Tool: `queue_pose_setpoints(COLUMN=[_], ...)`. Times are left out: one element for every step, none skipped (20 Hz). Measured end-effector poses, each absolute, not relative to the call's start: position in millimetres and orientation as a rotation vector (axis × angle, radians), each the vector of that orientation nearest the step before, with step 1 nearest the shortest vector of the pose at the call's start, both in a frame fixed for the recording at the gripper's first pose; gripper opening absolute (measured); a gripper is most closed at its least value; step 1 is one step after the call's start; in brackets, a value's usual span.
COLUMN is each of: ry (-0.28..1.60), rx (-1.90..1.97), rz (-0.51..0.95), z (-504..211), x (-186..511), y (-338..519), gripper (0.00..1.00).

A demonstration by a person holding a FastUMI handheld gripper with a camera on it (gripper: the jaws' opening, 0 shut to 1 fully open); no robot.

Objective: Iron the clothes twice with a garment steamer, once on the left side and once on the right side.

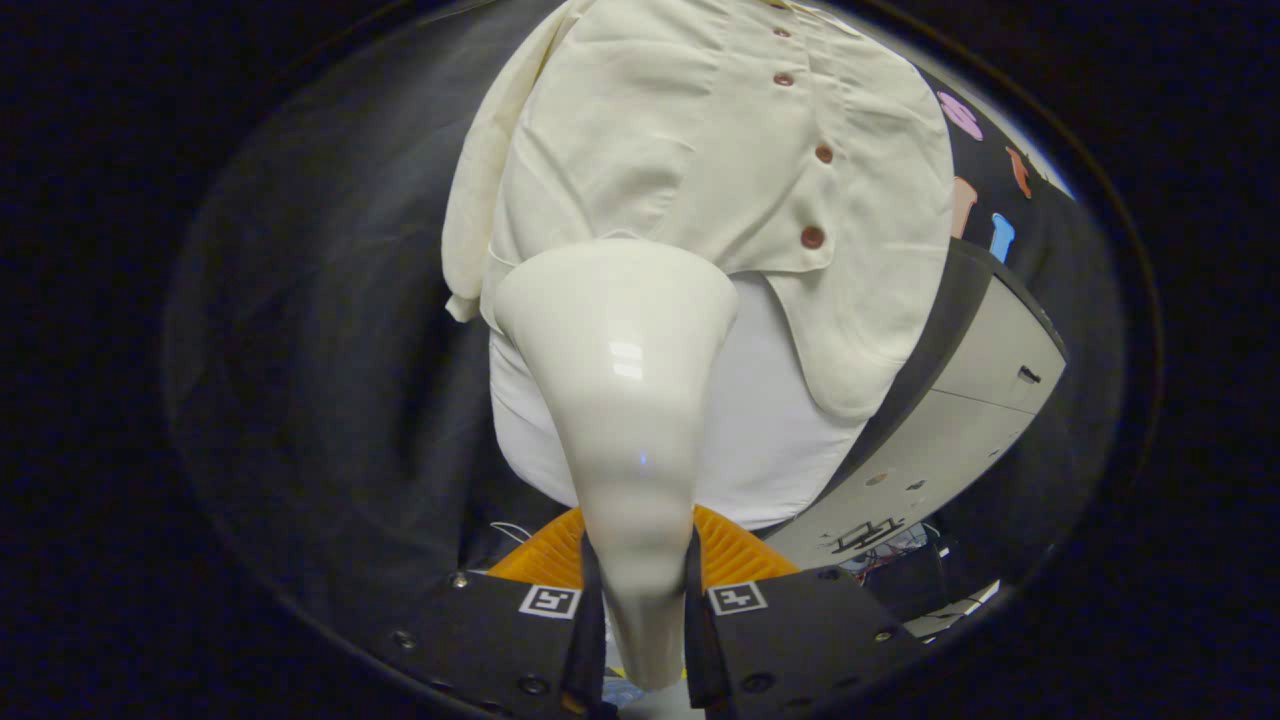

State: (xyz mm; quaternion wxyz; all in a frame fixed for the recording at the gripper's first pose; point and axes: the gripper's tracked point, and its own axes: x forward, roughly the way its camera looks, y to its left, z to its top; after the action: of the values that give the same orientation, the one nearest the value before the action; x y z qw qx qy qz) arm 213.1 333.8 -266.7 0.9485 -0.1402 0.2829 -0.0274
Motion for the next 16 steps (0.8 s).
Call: queue_pose_setpoints(ry=[0.567, 0.559, 0.55, 0.536, 0.519, 0.501, 0.483, 0.466, 0.447, 0.427, 0.414, 0.398, 0.386, 0.368, 0.361, 0.348], rx=[-0.282, -0.286, -0.284, -0.278, -0.27, -0.262, -0.258, -0.252, -0.245, -0.238, -0.235, -0.225, -0.218, -0.209, -0.202, -0.193], rz=[-0.05, -0.046, -0.047, -0.047, -0.046, -0.045, -0.046, -0.051, -0.052, -0.054, -0.057, -0.06, -0.057, -0.057, -0.059, -0.061], z=[-260.4, -253.8, -246.0, -237.2, -226.6, -214.1, -203.7, -191.5, -178.7, -163.3, -152.7, -139.8, -127.9, -115.6, -105.0, -94.7], x=[202.7, 191.3, 180.5, 170.9, 161.6, 152.2, 146.6, 140.2, 132.7, 125.9, 123.0, 120.0, 117.9, 118.2, 119.2, 121.9], y=[333.7, 331.9, 329.6, 327.0, 324.5, 322.5, 320.4, 318.1, 316.3, 314.0, 312.4, 310.3, 308.9, 306.9, 305.3, 303.0], gripper=[0.32, 0.32, 0.32, 0.32, 0.32, 0.32, 0.32, 0.32, 0.32, 0.32, 0.32, 0.32, 0.32, 0.32, 0.32, 0.32])
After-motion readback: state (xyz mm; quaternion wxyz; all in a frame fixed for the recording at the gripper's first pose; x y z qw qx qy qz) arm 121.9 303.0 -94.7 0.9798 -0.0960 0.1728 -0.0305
